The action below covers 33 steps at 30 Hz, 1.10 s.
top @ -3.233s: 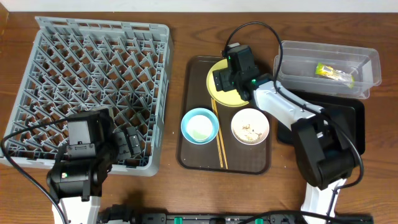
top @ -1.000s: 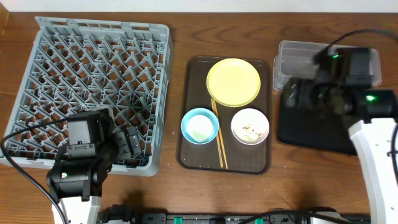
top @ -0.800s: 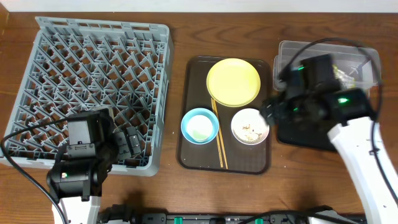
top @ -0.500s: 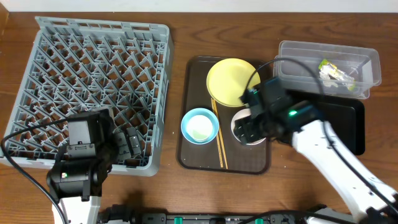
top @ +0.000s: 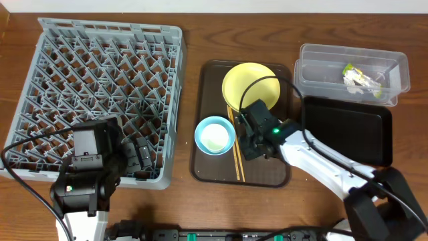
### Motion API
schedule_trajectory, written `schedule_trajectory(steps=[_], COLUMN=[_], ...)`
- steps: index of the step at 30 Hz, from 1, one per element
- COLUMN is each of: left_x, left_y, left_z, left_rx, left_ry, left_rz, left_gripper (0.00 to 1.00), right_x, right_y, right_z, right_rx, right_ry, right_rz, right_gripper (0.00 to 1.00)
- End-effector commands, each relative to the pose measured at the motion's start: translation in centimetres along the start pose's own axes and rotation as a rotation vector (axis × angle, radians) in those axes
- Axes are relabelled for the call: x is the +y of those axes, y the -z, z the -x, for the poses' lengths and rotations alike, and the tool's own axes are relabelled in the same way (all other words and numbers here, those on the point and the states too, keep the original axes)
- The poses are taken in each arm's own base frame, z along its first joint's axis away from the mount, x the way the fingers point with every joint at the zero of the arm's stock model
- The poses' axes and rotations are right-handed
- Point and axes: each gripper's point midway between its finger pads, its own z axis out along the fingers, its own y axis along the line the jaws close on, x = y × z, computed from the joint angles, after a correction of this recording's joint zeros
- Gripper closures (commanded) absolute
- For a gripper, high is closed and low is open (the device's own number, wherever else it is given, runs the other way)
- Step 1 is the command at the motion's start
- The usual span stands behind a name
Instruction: Sort waste into correct bins and load items into the dishwasher
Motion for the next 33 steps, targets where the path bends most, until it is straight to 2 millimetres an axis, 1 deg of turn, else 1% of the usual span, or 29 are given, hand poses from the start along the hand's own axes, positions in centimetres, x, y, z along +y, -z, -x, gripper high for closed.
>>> schedule_trajectory(steps=[1, 4, 7, 11, 14, 18, 21, 24, 27, 29, 33], left_x=[0.0, 0.0, 0.0, 0.0, 0.0, 0.0, 0.0, 0.0, 0.0, 0.0, 0.0], left_y=[0.6, 0.6, 0.6, 0.6, 0.6, 0.6, 0.6, 0.6, 0.6, 0.6, 0.6], left_z=[0.7, 0.7, 0.7, 0.7, 0.7, 0.7, 0.7, 0.7, 0.7, 0.7, 0.7], left_rx=[-0.021, -0.021, -0.022, -0.022, -0.022, -0.021, -0.022, -0.021, -0.022, -0.021, -0.021], left_ry=[0.008, 0.008, 0.008, 0.008, 0.008, 0.008, 0.008, 0.008, 0.008, 0.008, 0.008], left_rz=[-0.001, -0.001, -0.001, -0.001, -0.001, -0.001, -0.001, -0.001, -0.001, -0.001, -0.001], left_gripper=[0.02, 0.02, 0.02, 0.02, 0.02, 0.02, 0.02, 0.02, 0.02, 0.02, 0.02], right_x=[-0.1, -0.8, -0.9, -0.8, -1.3, -1.7, -2.7, -4.2, -6.1, -7.9, -9.9], right_y=[-1.2, -1.3, -1.0, 0.2, 2.2, 5.3, 7.7, 10.4, 12.4, 13.1, 13.5], right_z=[-0.6, -0.5, -0.2, 0.6, 1.8, 2.7, 3.4, 4.2, 4.6, 4.6, 4.7], right_rx=[0.018, 0.006, -0.006, -0.052, -0.118, -0.188, -0.246, -0.314, -0.358, -0.366, -0.363], right_ry=[-0.022, -0.040, -0.039, -0.040, -0.042, -0.068, -0.114, -0.168, -0.224, -0.287, -0.334], right_rz=[-0.044, -0.094, -0.101, -0.102, -0.131, -0.123, -0.115, -0.084, -0.023, 0.017, 0.179], right_gripper=[0.62, 0.75, 0.88, 0.99, 0.99, 0.99, 0.99, 0.99, 0.99, 0.99, 0.99])
